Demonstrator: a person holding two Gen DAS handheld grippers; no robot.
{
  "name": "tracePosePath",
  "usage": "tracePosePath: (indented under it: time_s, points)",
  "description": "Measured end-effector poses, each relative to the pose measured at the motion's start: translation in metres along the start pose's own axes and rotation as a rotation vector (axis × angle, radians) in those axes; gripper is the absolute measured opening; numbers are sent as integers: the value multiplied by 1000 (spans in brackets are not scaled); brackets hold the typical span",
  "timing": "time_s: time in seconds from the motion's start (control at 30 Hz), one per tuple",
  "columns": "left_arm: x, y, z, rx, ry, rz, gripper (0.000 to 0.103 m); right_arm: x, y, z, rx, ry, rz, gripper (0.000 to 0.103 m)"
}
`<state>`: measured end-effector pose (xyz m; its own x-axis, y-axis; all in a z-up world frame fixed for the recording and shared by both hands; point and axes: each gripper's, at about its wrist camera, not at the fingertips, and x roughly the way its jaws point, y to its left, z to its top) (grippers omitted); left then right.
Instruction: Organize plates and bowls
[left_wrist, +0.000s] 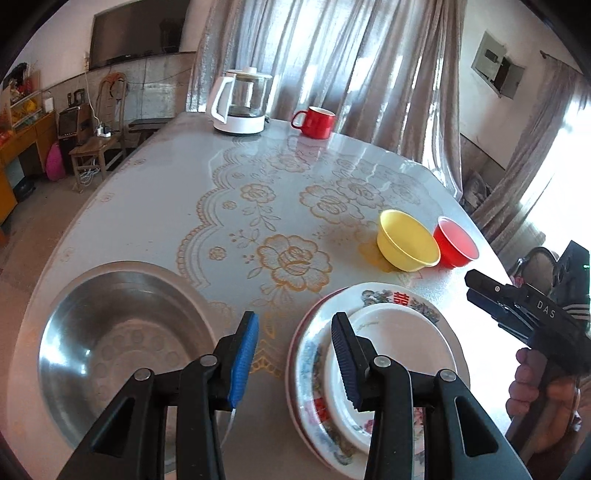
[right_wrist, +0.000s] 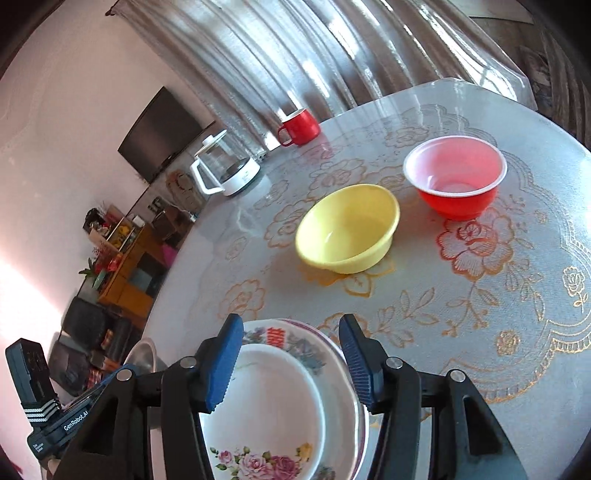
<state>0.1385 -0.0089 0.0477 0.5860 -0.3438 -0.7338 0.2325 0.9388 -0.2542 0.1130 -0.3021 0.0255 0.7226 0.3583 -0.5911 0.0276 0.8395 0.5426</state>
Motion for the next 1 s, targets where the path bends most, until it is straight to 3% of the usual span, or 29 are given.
tracePosePath:
  time_s: [0.13, 0.37, 0.57, 0.87, 1.0]
  points:
    - [17, -18, 12, 19, -8, -9, 53, 3, -16, 13, 32, -29, -20, 54]
    - [54, -43, 38, 51, 3, 20, 53, 18, -40, 24, 51, -43, -58, 54]
    - [89, -53, 62, -16, 61, -54, 53, 35, -47, 35, 55, -27, -69, 54]
    - [130, -79, 84, -19, 97, -108, 51, 55, -56, 49, 44, -7, -91, 50]
    - [149, -90, 91, -5, 122, -114, 41, 61, -60, 53, 32, 5, -106, 38]
